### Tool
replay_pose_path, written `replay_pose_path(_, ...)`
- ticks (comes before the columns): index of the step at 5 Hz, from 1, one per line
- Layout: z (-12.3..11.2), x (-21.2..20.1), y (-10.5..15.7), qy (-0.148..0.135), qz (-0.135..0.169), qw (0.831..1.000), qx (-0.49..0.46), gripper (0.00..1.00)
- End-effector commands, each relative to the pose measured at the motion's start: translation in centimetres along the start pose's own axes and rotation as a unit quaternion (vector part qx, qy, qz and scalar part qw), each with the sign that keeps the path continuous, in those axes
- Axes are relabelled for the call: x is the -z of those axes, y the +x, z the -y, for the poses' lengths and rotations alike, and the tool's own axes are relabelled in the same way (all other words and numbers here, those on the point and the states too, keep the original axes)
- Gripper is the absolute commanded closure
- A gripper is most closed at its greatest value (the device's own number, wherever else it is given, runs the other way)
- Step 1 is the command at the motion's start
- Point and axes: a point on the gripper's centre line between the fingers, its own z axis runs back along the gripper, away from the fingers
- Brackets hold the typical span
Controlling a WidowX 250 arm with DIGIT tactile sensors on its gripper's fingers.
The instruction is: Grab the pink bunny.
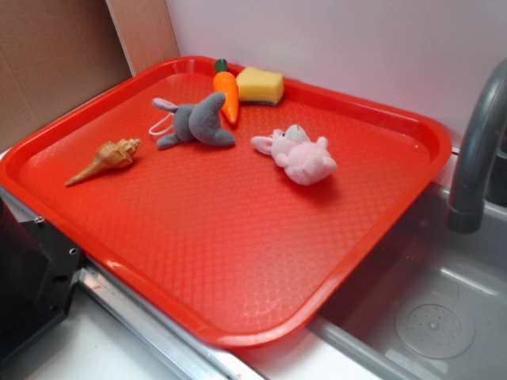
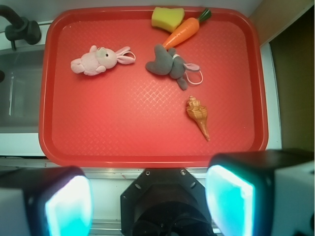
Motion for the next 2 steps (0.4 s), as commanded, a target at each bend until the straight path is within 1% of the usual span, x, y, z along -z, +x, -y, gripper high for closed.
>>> replay_pose_path(1,0.0,0.0,0.0,0.0,0.0,1.0,0.0,0.0)
replay_pose_path(2,1.0,1.6,1.7,-0.025,0.004,0.991,-0.128,0.0)
